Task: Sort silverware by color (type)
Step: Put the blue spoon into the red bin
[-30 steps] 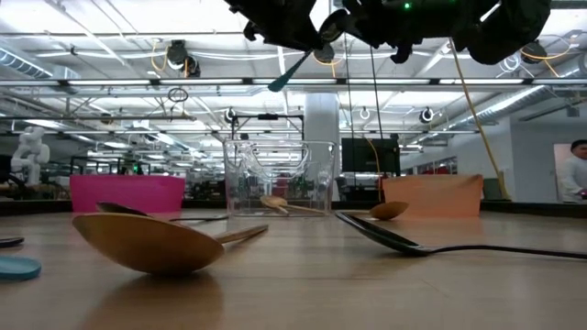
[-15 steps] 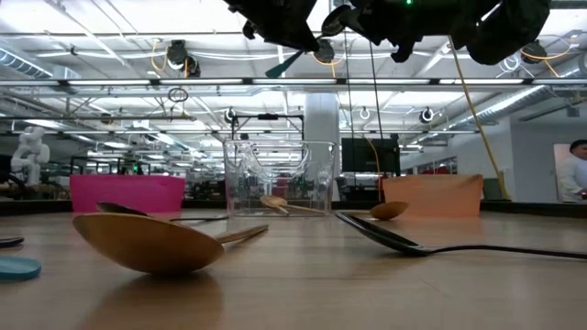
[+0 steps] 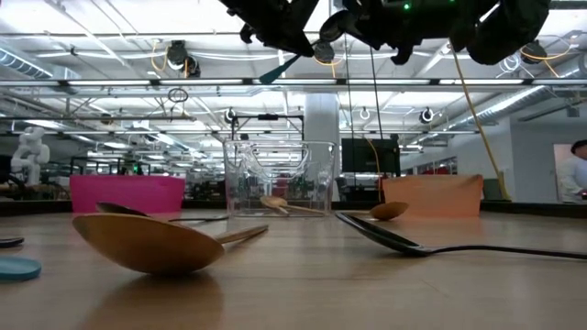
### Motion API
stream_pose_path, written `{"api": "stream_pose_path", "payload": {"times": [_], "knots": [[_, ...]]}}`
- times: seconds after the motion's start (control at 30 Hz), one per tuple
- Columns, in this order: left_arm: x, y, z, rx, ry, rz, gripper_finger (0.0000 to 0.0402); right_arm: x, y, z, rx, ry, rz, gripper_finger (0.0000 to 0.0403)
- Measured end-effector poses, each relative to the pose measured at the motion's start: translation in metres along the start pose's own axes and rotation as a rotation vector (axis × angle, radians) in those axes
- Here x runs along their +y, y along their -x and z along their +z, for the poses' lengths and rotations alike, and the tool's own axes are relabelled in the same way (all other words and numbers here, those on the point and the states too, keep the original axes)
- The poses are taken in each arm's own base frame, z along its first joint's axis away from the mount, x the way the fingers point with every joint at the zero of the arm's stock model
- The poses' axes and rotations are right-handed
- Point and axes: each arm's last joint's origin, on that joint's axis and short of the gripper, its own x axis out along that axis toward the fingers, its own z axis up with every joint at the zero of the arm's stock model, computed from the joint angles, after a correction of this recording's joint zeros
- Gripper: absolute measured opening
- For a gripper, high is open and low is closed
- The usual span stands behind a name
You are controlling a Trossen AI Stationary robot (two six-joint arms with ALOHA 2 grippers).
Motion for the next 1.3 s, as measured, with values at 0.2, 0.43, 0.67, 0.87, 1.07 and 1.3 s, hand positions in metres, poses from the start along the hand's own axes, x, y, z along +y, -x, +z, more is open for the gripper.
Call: {"api": "stream_pose_path", "payload": {"times": [0.2,0.43,0.67,0.87,1.07,1.3], "knots": [[0.001,-0.001,-0.002,0.018,0.019,0.0,0.0008,-0.001,-0.001,-0.005,0.032,0.029,0.0,0.0097],[0.007,-0.001,-0.001,0.018,0.043,-0.034,0.0008,-0.002,-0.002,-0.007,0.051,0.049,-0.001,0.0154],[0.032,0.009,0.0,0.075,0.058,-0.056,0.0008,-0.005,-0.001,-0.014,0.119,0.107,-0.09,0.0165],[0.068,0.024,-0.006,0.201,0.078,-0.155,0.0008,-0.005,0.0,-0.019,0.162,0.147,-0.09,0.0165],[0.106,0.037,-0.017,0.52,0.049,-0.117,0.0008,-0.009,-0.002,-0.027,0.222,0.218,-0.094,0.0158],[0.146,0.053,-0.032,0.82,-0.008,-0.185,0.0008,-0.029,-0.016,-0.035,0.298,0.327,-0.162,0.0145]]}}
